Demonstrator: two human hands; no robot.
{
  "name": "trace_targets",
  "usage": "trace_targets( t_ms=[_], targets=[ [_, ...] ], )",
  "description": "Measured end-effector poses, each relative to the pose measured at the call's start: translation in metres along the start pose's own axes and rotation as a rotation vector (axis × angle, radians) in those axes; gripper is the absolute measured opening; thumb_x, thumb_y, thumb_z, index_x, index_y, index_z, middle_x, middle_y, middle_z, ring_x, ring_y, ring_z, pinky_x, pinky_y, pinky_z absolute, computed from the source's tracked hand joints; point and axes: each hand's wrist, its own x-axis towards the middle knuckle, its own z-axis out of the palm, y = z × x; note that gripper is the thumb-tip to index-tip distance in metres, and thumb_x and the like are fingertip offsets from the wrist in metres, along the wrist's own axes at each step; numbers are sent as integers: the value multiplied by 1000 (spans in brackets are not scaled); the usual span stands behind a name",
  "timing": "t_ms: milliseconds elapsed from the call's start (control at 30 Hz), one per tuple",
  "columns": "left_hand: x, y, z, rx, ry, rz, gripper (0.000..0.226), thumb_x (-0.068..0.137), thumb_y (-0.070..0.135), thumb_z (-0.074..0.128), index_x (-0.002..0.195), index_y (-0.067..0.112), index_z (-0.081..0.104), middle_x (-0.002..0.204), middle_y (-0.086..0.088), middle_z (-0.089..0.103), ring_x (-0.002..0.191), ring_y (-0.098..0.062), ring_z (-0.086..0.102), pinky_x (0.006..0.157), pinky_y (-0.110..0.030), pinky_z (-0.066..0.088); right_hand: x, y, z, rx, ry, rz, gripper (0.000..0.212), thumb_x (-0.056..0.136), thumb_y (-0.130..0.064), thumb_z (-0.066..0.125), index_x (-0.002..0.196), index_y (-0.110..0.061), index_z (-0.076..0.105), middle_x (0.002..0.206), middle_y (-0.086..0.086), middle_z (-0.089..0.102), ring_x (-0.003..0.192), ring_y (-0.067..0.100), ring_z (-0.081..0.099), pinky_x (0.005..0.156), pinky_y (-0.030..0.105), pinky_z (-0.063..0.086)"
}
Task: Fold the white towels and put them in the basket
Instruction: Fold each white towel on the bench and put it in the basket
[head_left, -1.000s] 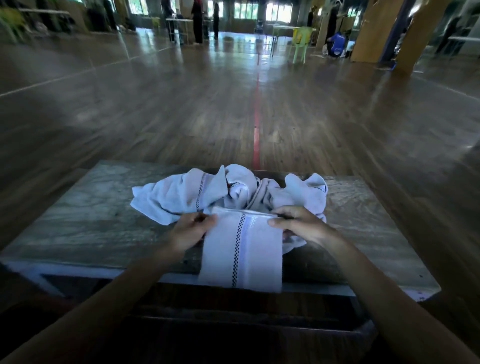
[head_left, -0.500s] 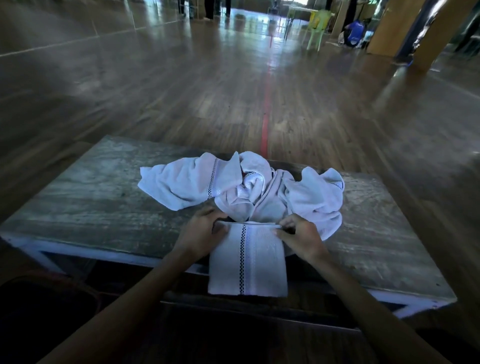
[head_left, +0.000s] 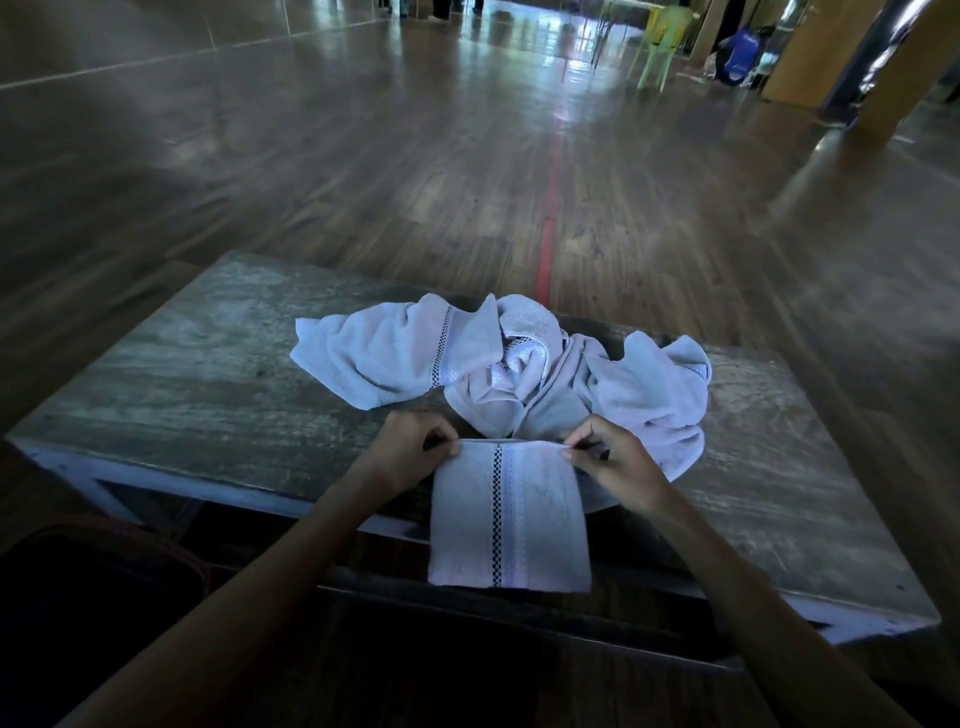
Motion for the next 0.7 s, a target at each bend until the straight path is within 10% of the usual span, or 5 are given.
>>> trace_targets(
  t_ms=[700],
  targets=[
    [-2, -5, 12, 3, 78, 44, 8, 86, 14, 64, 85, 15, 72, 84, 7, 71, 77, -3, 61, 70, -25, 48, 9, 5, -2, -116, -50, 78, 9, 84, -14, 70, 90, -21, 71, 91, -10, 69, 88, 0, 62, 79, 15, 45]
  ],
)
